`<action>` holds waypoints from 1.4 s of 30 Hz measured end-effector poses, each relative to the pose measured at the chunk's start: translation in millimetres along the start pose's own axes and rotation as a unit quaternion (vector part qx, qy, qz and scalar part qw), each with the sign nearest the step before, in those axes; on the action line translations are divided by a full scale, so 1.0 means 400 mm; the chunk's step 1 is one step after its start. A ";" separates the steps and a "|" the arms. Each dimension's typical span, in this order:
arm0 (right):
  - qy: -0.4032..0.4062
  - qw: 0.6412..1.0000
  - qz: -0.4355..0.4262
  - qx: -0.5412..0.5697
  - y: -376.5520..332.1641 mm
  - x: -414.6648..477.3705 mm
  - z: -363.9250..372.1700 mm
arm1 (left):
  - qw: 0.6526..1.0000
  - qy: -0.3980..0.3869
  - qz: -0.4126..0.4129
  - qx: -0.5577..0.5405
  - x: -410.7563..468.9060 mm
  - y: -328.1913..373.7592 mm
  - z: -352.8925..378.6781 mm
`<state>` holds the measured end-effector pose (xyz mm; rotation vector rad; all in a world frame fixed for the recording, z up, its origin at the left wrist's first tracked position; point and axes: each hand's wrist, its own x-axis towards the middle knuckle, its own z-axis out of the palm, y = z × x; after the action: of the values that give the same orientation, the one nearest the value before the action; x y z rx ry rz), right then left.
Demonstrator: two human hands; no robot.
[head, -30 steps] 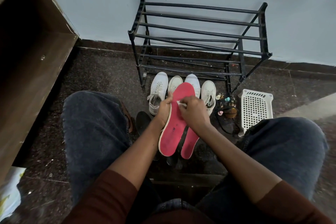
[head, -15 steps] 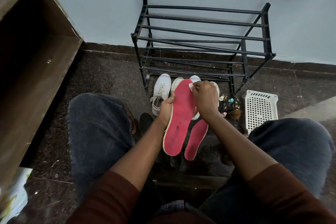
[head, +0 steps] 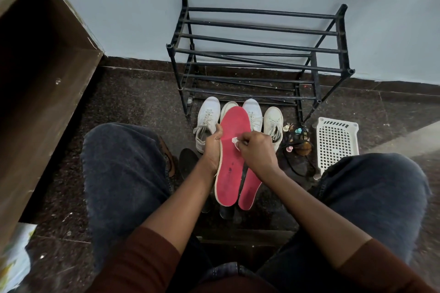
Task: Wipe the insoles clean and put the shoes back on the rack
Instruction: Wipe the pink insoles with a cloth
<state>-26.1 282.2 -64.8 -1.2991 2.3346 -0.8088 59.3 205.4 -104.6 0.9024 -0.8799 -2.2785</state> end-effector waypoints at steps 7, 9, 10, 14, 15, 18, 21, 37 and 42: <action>0.090 0.994 0.059 -0.017 -0.007 0.086 -0.003 | 0.996 0.005 -0.050 -0.079 -0.010 0.006 0.020; 0.101 0.992 0.078 -0.005 -0.011 0.092 -0.005 | 0.995 0.036 -0.060 -0.070 -0.009 0.019 0.024; 0.098 0.992 0.084 -0.003 -0.014 0.091 -0.005 | 0.996 0.046 -0.055 -0.060 -0.009 0.025 0.029; 0.056 0.990 0.123 0.036 -0.027 0.058 -0.005 | 0.996 0.077 -0.016 -0.036 0.004 0.034 0.032; 0.044 0.990 0.128 0.048 -0.029 0.045 -0.004 | 0.996 0.081 -0.006 -0.031 0.008 0.033 0.032; 0.029 0.992 0.119 0.032 -0.031 0.018 0.001 | 0.995 0.099 0.005 -0.021 0.018 0.031 0.041; 0.059 0.993 0.098 0.009 -0.027 0.029 -0.004 | 0.994 0.102 -0.004 -0.049 0.016 0.023 0.050; 0.019 0.974 0.175 0.140 -0.034 0.033 -0.038 | 0.988 0.106 -0.037 -0.107 0.026 0.108 0.067; 0.053 0.977 0.168 0.121 -0.038 -0.006 -0.036 | 0.991 0.094 -0.044 -0.085 0.031 0.126 0.065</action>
<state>-22.7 282.3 -43.9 -0.7505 2.3559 -1.0274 43.8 174.3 -58.2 1.0741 -0.5658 -2.2572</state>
